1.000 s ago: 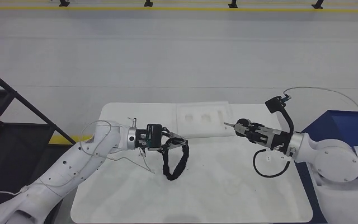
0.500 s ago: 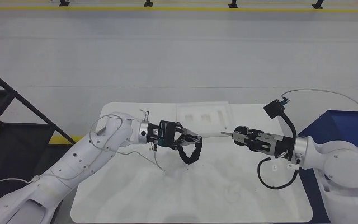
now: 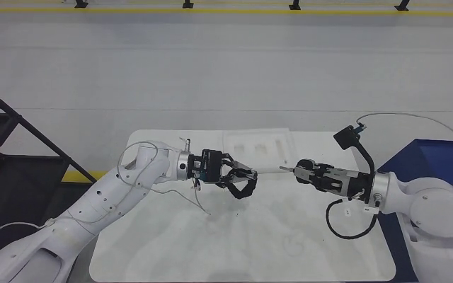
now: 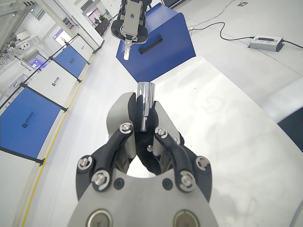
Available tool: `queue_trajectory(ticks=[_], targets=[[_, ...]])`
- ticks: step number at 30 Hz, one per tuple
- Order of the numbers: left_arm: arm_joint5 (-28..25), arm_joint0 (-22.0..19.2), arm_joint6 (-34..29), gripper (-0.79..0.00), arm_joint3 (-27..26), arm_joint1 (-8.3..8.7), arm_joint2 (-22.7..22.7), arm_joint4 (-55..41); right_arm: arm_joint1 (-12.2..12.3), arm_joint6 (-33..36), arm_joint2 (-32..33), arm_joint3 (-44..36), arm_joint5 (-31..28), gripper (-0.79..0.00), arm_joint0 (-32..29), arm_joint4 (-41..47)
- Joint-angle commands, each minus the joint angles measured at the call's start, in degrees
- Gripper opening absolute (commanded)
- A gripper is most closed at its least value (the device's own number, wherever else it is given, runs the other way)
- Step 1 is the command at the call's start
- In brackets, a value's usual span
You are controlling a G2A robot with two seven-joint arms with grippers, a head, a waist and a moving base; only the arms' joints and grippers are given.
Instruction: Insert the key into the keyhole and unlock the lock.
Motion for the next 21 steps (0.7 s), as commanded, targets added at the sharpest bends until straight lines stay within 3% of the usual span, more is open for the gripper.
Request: queue_trajectory(ticks=[1, 9, 21], targets=[[0.0, 0.0, 0.0, -0.785, 0.0, 0.0, 0.0, 0.0, 0.0, 0.0, 0.0, 0.0, 0.0, -0.785, 0.0, 0.0], [1.81, 1.56, 0.93, -0.785, 1.12, -1.07, 0.73, -1.49, 0.63, 3.0, -0.98, -4.02, 5.45, -0.785, -0.45, -3.86], [11.68, -2.71, 17.92, -0.785, 12.24, -7.82, 7.42, 4.98, 1.67, 6.02, -2.95, -13.46, 13.45, -0.785, 1.12, -13.08]])
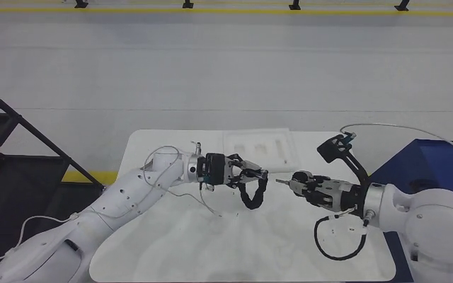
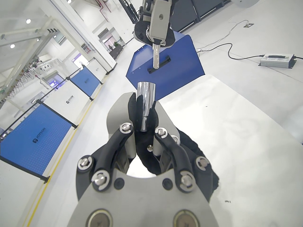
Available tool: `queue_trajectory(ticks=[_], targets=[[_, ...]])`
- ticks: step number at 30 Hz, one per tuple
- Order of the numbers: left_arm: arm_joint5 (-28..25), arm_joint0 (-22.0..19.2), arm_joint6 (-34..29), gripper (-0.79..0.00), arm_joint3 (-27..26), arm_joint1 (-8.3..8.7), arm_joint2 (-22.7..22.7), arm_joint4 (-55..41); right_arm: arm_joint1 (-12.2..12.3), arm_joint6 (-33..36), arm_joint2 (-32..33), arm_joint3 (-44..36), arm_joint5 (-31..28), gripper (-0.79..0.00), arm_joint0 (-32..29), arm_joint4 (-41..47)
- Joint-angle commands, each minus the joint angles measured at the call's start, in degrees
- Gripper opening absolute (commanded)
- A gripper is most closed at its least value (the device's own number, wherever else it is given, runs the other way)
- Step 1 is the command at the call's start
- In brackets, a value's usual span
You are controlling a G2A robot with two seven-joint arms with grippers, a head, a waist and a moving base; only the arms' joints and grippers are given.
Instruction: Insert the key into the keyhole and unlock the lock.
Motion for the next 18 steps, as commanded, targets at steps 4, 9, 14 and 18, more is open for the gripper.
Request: queue_trajectory(ticks=[4, 9, 14, 18], targets=[[2.12, -1.55, 3.59, -0.785, 4.57, -2.68, 2.16, 1.65, 0.28, -0.05, -1.23, 0.0, 0.45, -0.785, 1.27, -2.53], [3.64, -2.3, 6.19, -0.785, 8.16, -4.83, 3.28, 2.15, 0.48, 0.2, -2.65, 0.0, 1.5, -0.785, 2.27, -3.54], [3.45, -2.96, 7.17, -0.785, 10.77, -6.48, 3.99, 2.83, 0.69, 0.34, -4.08, 0.0, 2.6, -0.785, 3.13, -5.6], [3.35, -3.14, 7.81, -0.785, 12.12, -7.36, 4.0, 3.1, 0.83, 0.13, -5.41, 0.0, 3.28, -0.785, 3.62, -7.73]])
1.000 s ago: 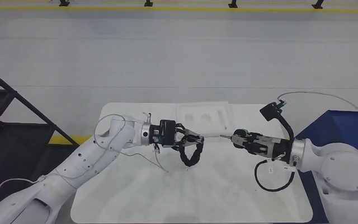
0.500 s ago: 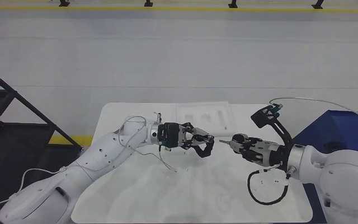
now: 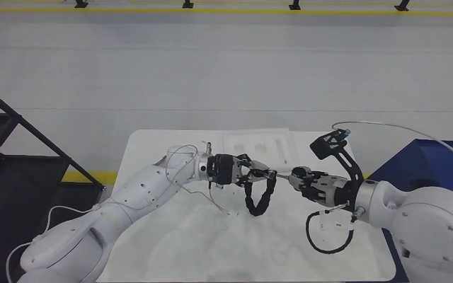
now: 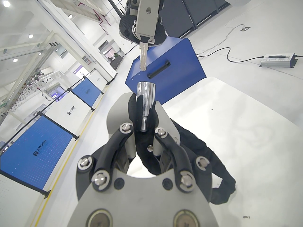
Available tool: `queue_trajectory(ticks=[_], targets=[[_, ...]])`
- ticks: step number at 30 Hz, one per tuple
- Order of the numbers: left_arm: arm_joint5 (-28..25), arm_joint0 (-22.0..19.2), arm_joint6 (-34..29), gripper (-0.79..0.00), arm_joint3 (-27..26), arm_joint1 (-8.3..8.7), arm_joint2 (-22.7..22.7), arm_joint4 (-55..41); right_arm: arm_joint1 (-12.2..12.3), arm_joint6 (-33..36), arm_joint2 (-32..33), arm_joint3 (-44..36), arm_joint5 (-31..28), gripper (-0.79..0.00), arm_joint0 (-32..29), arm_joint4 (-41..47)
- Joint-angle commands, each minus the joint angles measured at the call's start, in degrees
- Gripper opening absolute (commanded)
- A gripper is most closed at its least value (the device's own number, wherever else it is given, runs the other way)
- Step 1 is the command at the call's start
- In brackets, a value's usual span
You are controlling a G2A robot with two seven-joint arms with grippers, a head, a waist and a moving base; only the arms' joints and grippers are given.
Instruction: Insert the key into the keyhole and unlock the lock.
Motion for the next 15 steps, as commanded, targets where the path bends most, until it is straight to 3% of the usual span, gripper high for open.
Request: queue_trajectory(ticks=[1, 15], targets=[[-0.03, -0.06, 0.24, -0.785, 0.51, -0.33, -0.11, 0.13, 0.05, -0.06, -0.69, 0.0, 0.25, -0.785, 0.22, -0.87], [-2.08, 0.37, -0.51, -0.785, 1.44, -1.38, -1.64, 1.28, 0.36, -0.42, -3.07, 0.0, 1.32, -0.785, 0.78, -2.54]])
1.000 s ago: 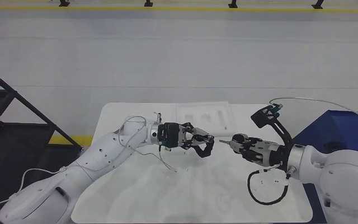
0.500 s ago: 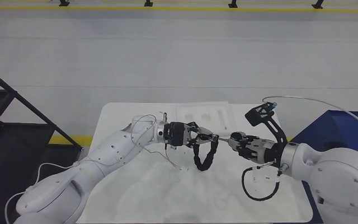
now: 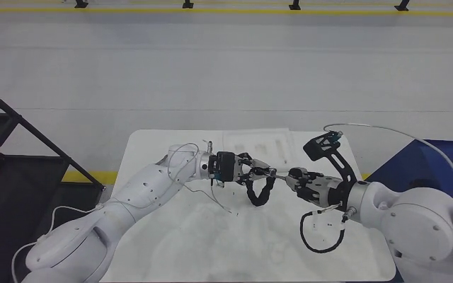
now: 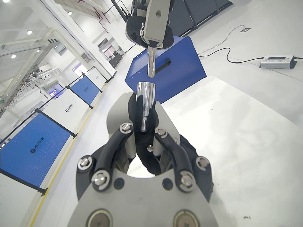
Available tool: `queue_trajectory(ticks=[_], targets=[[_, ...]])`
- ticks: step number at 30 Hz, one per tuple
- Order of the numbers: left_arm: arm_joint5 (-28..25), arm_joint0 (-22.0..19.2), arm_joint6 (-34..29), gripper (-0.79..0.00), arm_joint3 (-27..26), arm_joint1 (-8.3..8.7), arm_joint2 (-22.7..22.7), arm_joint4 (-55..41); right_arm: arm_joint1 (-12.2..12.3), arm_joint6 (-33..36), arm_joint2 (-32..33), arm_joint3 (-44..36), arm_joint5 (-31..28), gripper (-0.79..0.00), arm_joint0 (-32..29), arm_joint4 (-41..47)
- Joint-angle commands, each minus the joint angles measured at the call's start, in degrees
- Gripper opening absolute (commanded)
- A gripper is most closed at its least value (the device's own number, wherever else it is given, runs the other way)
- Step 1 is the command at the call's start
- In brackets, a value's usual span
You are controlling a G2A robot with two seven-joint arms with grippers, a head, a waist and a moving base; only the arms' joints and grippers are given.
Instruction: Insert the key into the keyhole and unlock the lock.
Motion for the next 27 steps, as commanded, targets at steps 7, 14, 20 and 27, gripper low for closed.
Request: queue_trajectory(ticks=[7, 14, 20, 27], targets=[[-1.12, 0.27, -0.24, -0.785, -0.43, -0.34, -0.68, 1.31, 0.19, -0.3, -0.45, 0.0, 0.61, -0.785, -0.07, -0.79], [-1.44, 0.68, -0.23, -0.785, -0.39, -0.51, -1.47, 2.12, 0.32, -0.38, -0.83, 0.0, 0.75, -0.785, 0.03, -0.86], [-1.83, 0.96, -0.13, -0.785, -0.62, -0.63, -2.06, 2.92, 0.43, -0.51, -1.28, 0.0, 1.0, -0.785, 0.06, -1.02], [-2.27, 1.29, -0.03, -0.785, -0.75, -0.73, -2.75, 3.63, 0.57, -0.82, -2.01, 0.0, 2.0, -0.785, 0.08, -3.05]])
